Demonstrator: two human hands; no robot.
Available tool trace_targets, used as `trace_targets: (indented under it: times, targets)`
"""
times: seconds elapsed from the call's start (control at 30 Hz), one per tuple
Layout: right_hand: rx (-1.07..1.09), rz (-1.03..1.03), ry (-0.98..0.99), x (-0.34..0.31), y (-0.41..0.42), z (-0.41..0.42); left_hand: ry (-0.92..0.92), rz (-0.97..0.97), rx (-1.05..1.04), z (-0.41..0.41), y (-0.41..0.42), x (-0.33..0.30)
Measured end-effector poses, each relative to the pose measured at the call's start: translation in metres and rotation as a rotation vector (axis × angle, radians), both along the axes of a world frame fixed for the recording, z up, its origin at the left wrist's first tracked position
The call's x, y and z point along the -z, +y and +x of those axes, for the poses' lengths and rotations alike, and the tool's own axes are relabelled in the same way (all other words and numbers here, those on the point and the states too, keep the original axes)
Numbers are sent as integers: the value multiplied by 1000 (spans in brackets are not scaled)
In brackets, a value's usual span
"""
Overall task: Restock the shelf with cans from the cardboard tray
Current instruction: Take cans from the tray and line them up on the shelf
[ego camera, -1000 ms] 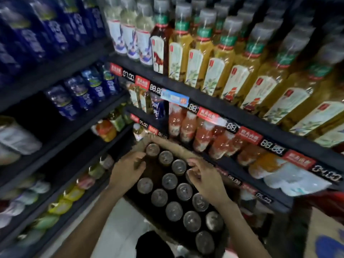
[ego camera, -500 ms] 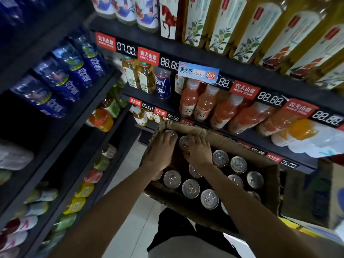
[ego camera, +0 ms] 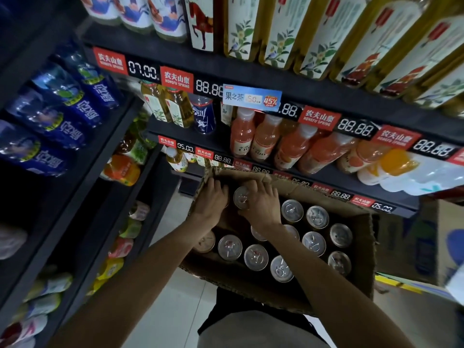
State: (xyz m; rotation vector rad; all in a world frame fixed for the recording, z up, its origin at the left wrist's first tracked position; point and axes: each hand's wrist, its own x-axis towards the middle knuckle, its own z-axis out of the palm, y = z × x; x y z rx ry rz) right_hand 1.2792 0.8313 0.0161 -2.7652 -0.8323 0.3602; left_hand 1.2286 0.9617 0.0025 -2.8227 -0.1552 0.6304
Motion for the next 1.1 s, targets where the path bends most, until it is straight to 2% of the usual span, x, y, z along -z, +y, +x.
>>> trace_targets:
  times: [0.13,0.23,0.37,0.5,0.6,0.7,0.8,0.93,1.1]
  targets:
    - [101,289,47,-52,-27,3,-130,-256,-68,-13,3,-39]
    - [179,595,273,-94,-49,11,-292,-630,-192,-22,11,-88]
    - [270,865,521,-140,-72,16,-419,-1106,-391,-23,3,-145]
    - [322,1048,696,-181,-88,22,-573,-1413,-457,-18,-10,-183]
    - [299,1053,721,-211,-96,30,-683,-1546,-423,-7,-22,-218]
    - [195,1066,642,-254,-105,36,-788,-1567,-367,9,-34,-261]
    - [61,1070,427,-308,-115,41,-917,-1483,-236,26,-42,-314]
    - [-73,1015,-14,-377,-133,55,-1143,-1284,2,44,-57,-390]
    - [-79,1080,-175,-448,-154,90,-1369,-1030,193,75,-75,-467]
